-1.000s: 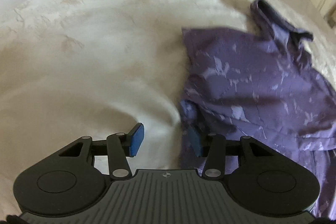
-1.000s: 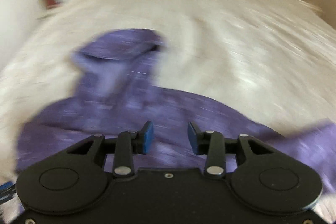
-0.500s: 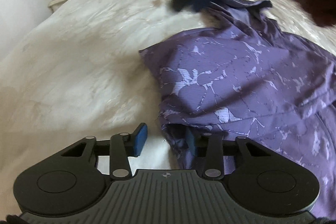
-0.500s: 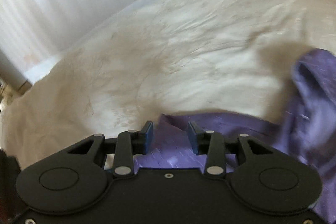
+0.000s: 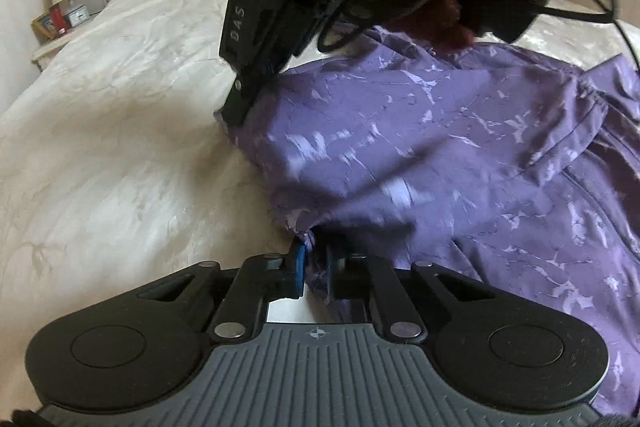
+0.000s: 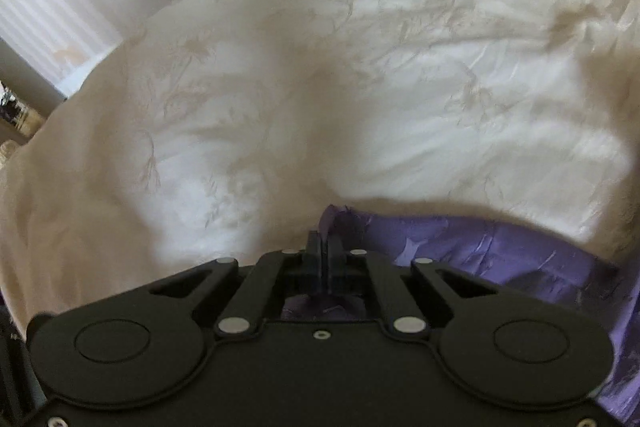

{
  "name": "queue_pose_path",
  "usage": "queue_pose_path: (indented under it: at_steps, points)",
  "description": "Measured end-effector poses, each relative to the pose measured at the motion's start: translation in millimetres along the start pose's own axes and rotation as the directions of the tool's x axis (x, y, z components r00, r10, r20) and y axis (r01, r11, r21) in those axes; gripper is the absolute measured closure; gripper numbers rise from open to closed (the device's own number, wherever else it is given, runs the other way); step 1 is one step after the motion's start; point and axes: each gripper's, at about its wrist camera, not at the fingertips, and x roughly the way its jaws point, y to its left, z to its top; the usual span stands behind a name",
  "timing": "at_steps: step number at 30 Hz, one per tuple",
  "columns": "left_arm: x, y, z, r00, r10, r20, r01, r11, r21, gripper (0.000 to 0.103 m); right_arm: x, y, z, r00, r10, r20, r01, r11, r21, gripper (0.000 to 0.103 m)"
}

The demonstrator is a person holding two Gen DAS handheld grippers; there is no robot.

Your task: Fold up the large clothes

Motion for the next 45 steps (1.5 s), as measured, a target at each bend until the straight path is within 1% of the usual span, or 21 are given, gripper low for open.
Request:
queue_pose_path:
  at_steps: [3, 5, 6, 7, 10, 12, 15, 17, 18, 21, 22, 25, 27, 29, 30, 31, 34, 37, 40, 42, 45]
  points:
    - [-3.3, -12.3, -1.9, 1.0, 0.026, 0.01, -0.027, 1.0, 0.006, 0.094, 12.4, -11.6, 2.4, 0.999, -0.046, -0.011, 0.046, 0.997, 0.059, 0.096]
    - [-0.9, -12.8, -0.2, 1.0, 0.027, -0.008, -0.027, 0.999, -0.04, 0.094, 19.8, -10.6, -0.2, 0.997, -0.067, -0.021, 0.069, 0.996, 0.055, 0.096]
    - [-1.2, -10.6, 1.2, 0.999, 0.032, -0.014, -0.033, 0.997, -0.063, 0.093, 20.5, -9.9, -1.1, 0.997, -0.077, -0.017, 0.078, 0.995, 0.056, 0.093]
    - [-1.4, -8.5, 2.4, 0.999, 0.039, -0.021, -0.041, 0.996, -0.084, 0.089, 18.7, -10.4, -1.4, 0.996, -0.084, -0.002, 0.084, 0.994, 0.066, 0.082]
    - [-9.6, -0.8, -1.4, 0.996, 0.057, -0.072, -0.067, 0.988, -0.142, 0.087, -5.7, -18.4, -5.3, 0.991, -0.081, 0.108, 0.067, 0.99, 0.123, 0.059]
    - [-22.7, 6.2, -4.9, 0.993, 0.086, -0.083, -0.1, 0.978, -0.184, 0.087, -33.0, -26.0, -13.2, 0.974, -0.103, 0.204, 0.07, 0.984, 0.163, 0.05]
    - [-46.6, 17.7, 1.6, 0.991, 0.117, -0.06, -0.129, 0.956, -0.264, 0.085, -74.9, -39.3, -37.3, 0.945, -0.164, 0.282, 0.1, 0.968, 0.229, 0.049]
    - [-57.6, 21.4, 15.9, 0.992, 0.122, -0.012, -0.12, 0.942, -0.315, 0.077, -97.8, -47.3, -64.1, 0.931, -0.213, 0.296, 0.128, 0.951, 0.282, 0.049]
    - [-59.7, 20.1, 22.7, 0.993, 0.12, 0.01, -0.11, 0.937, -0.331, 0.071, -105.5, -49.4, -77.3, 0.926, -0.237, 0.293, 0.145, 0.942, 0.302, 0.049]
    - [-49.9, 13.7, 49.4, 0.995, 0.074, 0.065, -0.046, 0.935, -0.35, 0.065, -125.2, -55.8, -120.2, 0.922, -0.293, 0.255, 0.187, 0.91, 0.369, 0.048]
    - [-42.4, 9.7, 56.5, 0.996, 0.058, 0.074, -0.029, 0.938, -0.346, 0.062, -129.3, -56.3, -133.9, 0.923, -0.304, 0.238, 0.196, 0.9, 0.39, 0.048]
    - [-15.3, -1.7, 65.6, 0.997, 0.017, 0.078, 0.009, 0.949, -0.314, 0.059, -132.2, -58.4, -165.3, 0.926, -0.328, 0.188, 0.221, 0.872, 0.437, 0.048]
    - [9.3, -0.5, 58.5, 1.0, 0.007, 0.01, -0.004, 0.948, -0.317, 0.059, -128.3, -67.6, -186.0, 0.923, -0.359, 0.14, 0.26, 0.848, 0.463, 0.049]
    - [38.9, 5.8, 43.0, 0.99, 0.047, -0.131, -0.085, 0.949, -0.303, 0.055, -121.8, -78.9, -207.2, 0.892, -0.449, 0.04, 0.377, 0.793, 0.479, 0.049]
    - [44.0, 9.1, 36.1, 0.989, 0.038, -0.14, -0.079, 0.952, -0.296, 0.053, -120.0, -86.7, -216.1, 0.874, -0.485, -0.008, 0.427, 0.761, 0.488, 0.049]
    - [42.5, 12.2, 33.9, 0.992, 0.027, -0.121, -0.062, 0.953, -0.297, 0.052, -121.0, -95.2, -225.7, 0.861, -0.507, -0.034, 0.45, 0.731, 0.513, 0.049]
    - [30.5, 10.4, 44.8, 0.991, 0.033, -0.131, -0.066, 0.964, -0.257, 0.053, -138.8, -106.7, -238.2, 0.86, -0.51, -0.022, 0.423, 0.688, 0.59, 0.049]
    - [8.6, 9.3, 57.7, 0.998, 0.042, -0.054, -0.054, 0.966, -0.253, 0.054, -153.9, -103.5, -241.1, 0.858, -0.513, 0.012, 0.401, 0.685, 0.608, 0.049]
    - [8.6, 5.3, 74.5, 1.0, 0.019, 0.001, -0.019, 0.974, -0.225, 0.053, -161.3, -96.3, -242.6, 0.862, -0.506, 0.042, 0.38, 0.698, 0.608, 0.049]
    - [24.7, 5.3, 85.0, 1.0, -0.011, -0.004, 0.01, 0.981, -0.196, 0.053, -161.1, -92.2, -244.9, 0.865, -0.5, 0.047, 0.375, 0.706, 0.601, 0.049]
    - [57.9, 8.4, 92.4, 0.998, -0.042, -0.047, 0.034, 0.986, -0.161, 0.053, -152.5, -91.3, -244.6, 0.863, -0.504, 0.024, 0.396, 0.707, 0.586, 0.049]
